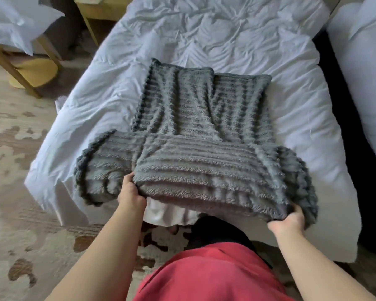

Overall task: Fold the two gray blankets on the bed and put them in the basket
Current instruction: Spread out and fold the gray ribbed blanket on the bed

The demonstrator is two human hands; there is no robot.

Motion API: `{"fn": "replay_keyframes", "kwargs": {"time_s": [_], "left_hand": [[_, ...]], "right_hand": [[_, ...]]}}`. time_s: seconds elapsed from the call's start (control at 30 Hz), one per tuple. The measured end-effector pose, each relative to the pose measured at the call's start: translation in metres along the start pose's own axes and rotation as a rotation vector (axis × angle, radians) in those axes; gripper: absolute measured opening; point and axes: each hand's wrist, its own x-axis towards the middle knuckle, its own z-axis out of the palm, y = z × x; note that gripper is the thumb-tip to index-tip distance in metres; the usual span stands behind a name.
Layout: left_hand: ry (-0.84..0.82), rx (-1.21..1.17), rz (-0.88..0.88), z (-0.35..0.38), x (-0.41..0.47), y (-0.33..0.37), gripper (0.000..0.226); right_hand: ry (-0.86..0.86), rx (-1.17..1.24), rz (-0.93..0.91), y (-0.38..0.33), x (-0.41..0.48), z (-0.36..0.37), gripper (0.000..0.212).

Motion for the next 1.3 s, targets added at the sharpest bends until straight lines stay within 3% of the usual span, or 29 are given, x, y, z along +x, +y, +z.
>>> {"fn": "replay_keyframes", "kwargs": {"time_s": [0.17, 0.3, 0.47, 0.67, 0.8, 0.97, 1.17, 1.23, 1.3], "left_hand": [[-0.011, -0.013, 0.022, -0.048, -0.048, -0.004, 0.035], [0.052, 0.011, 0.065, -0.106, -0.073, -0.019, 0.030], [0.073, 0.080, 0.000, -0.170, -0.094, -0.037, 0.049], [-0.007, 0.118, -0.086, -0.199, -0.105, -0.049, 0.048], [-0.056, 0.112, -0.075, -0.188, -0.102, -0.044, 0.042], [-0.055, 0.090, 0.015, -0.145, -0.094, -0.029, 0.037], [-0.172, -0.008, 0.172, -0.067, -0.064, -0.012, 0.040], [-0.164, 0.100, 0.205, -0.038, -0.046, -0.010, 0.037], [-0.079, 0.388, 0.290, -0.014, -0.026, -0.016, 0.030]], "right_hand": [[-0.090, 0.052, -0.123, -0.004, -0.065, -0.040, 0.035], [-0.106, 0.014, -0.139, 0.013, -0.100, -0.093, 0.028], [0.014, -0.005, -0.046, 0.047, -0.127, -0.160, 0.022], [0.080, -0.002, 0.003, 0.059, -0.133, -0.189, 0.023], [0.024, 0.018, -0.063, 0.049, -0.128, -0.176, 0.021], [0.095, 0.004, -0.059, 0.022, -0.118, -0.133, 0.016], [0.120, 0.079, -0.069, -0.010, -0.085, -0.061, 0.041], [0.063, 0.057, -0.080, -0.023, -0.062, -0.039, 0.047], [0.002, -0.075, -0.101, -0.037, -0.033, -0.016, 0.050]]}}
